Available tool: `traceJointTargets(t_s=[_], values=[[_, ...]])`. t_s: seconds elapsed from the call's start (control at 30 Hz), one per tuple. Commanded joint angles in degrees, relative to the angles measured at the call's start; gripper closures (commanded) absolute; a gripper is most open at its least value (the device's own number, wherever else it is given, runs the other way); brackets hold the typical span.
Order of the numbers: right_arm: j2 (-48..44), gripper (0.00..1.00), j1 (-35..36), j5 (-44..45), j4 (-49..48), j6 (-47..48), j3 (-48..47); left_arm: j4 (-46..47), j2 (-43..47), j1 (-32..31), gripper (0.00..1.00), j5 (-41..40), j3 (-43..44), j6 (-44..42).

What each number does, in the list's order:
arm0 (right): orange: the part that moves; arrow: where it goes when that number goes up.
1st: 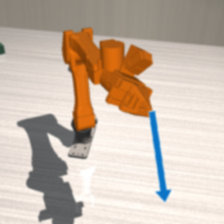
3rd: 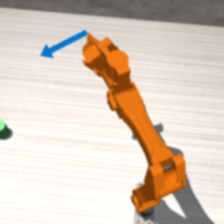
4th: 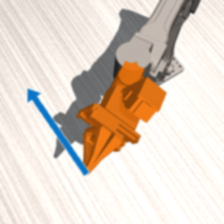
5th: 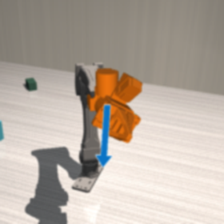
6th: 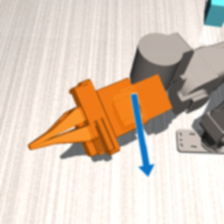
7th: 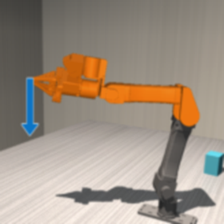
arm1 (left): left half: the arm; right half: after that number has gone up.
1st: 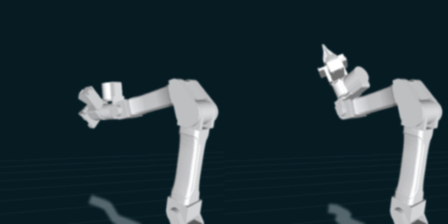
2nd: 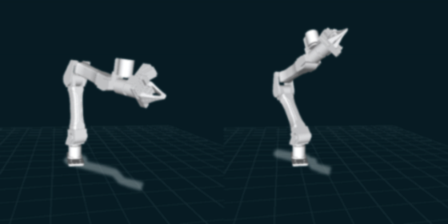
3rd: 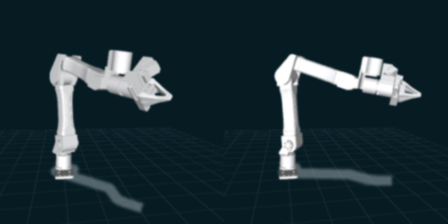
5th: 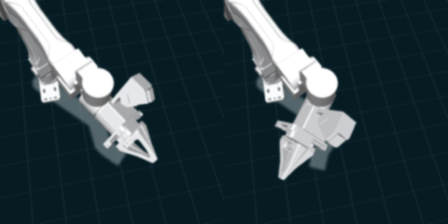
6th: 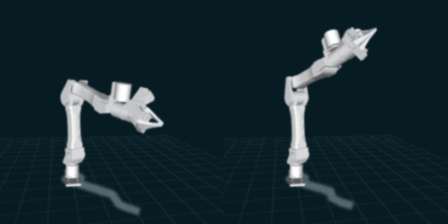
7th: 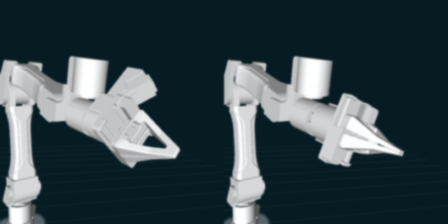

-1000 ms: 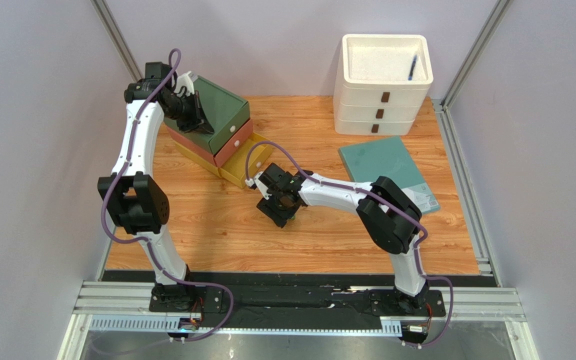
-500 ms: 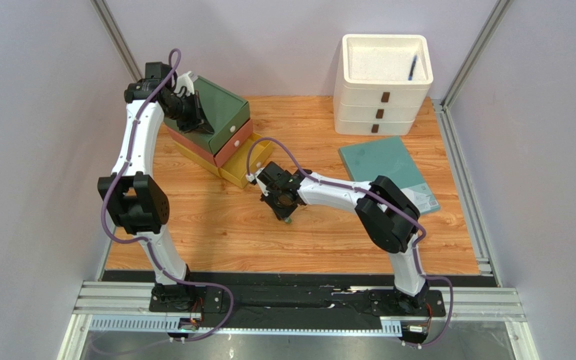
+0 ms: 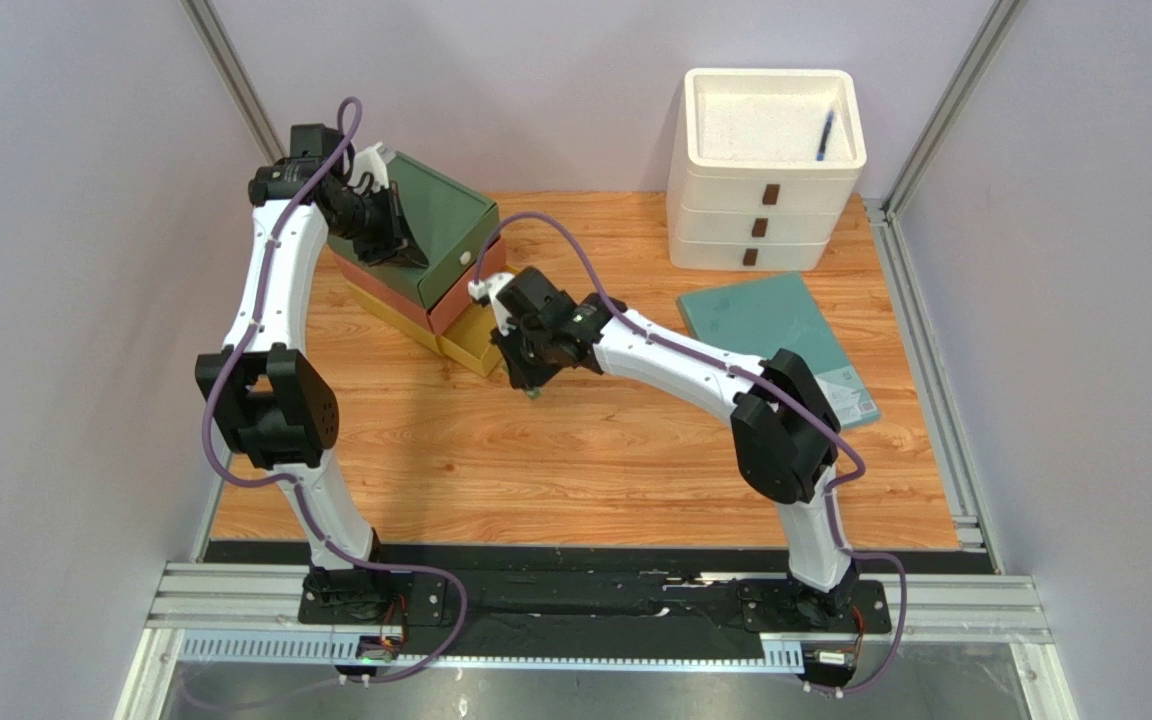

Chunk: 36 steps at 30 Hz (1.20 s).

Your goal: Organize the makeup

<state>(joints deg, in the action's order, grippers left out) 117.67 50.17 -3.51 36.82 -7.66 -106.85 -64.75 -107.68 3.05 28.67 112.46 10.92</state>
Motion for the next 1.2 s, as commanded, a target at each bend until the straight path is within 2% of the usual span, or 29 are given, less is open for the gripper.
traceJointTargets(t_s=[0.0, 0.13, 0.27, 0.3, 0.33, 0.4, 0.43, 0.53, 0.7, 0.8, 0.87, 0.9, 1.0, 1.17], values=[[6.58, 1.00, -1.65, -2.56, -2.19, -6.03, -10.03, -9.16, -4.56, 0.03, 1.00, -7.48, -2.95, -4.24], [12.66, 1.00, -2.80, -2.47, -1.84, -11.14, -17.15, -9.34, -4.65, 0.03, 1.00, -7.48, -2.69, -4.15], [16.62, 0.98, -3.15, 1.82, -0.26, -13.69, -23.22, -9.52, -4.91, 0.03, 1.00, -7.31, -2.34, -4.15], [17.07, 0.92, -3.15, 2.19, -0.17, -13.78, -23.67, -9.69, -5.00, 0.03, 1.00, -7.22, -2.08, -4.15], [17.42, 0.74, -3.24, 2.36, -0.34, -13.87, -23.93, -9.78, -5.00, -0.06, 1.00, -7.13, -1.99, -4.15], [17.16, 0.56, -3.41, 2.02, -1.22, -14.13, -23.93, -9.87, -5.09, -0.06, 1.00, -7.31, -1.72, -4.15], [17.07, 0.42, -3.50, 1.84, -1.48, -14.05, -23.50, -9.87, -5.09, 0.03, 1.00, -7.39, -1.72, -4.06], [15.84, 0.28, -3.59, 1.66, -2.45, -14.31, -22.09, -9.87, -5.09, -0.06, 1.00, -7.31, -1.55, -4.06], [10.22, 0.25, -4.55, 1.75, -7.19, -17.47, -14.72, -9.87, -5.17, -0.15, 1.00, -7.22, -1.72, -4.15], [6.71, 0.33, -6.40, 0.36, -10.61, -22.38, -8.22, -9.87, -5.17, 0.03, 1.00, -7.31, -1.72, -4.15], [5.12, 0.63, -8.32, -1.14, -13.59, -26.76, -2.88, -9.95, -5.26, 0.03, 1.00, -7.31, -1.64, -4.24], [4.07, 0.98, -8.95, -3.50, -14.83, -28.36, -1.19, -9.96, -5.17, 0.03, 1.00, -7.31, -1.72, -4.15], [3.62, 1.00, -11.41, -8.42, -19.23, -32.93, 4.62, -9.87, -5.17, -0.06, 1.00, -7.31, -1.63, -4.24], [7.92, 1.00, -13.43, -12.22, -17.75, -36.37, 4.63, -9.87, -5.09, -0.06, 1.00, -7.22, -1.81, -4.32]])
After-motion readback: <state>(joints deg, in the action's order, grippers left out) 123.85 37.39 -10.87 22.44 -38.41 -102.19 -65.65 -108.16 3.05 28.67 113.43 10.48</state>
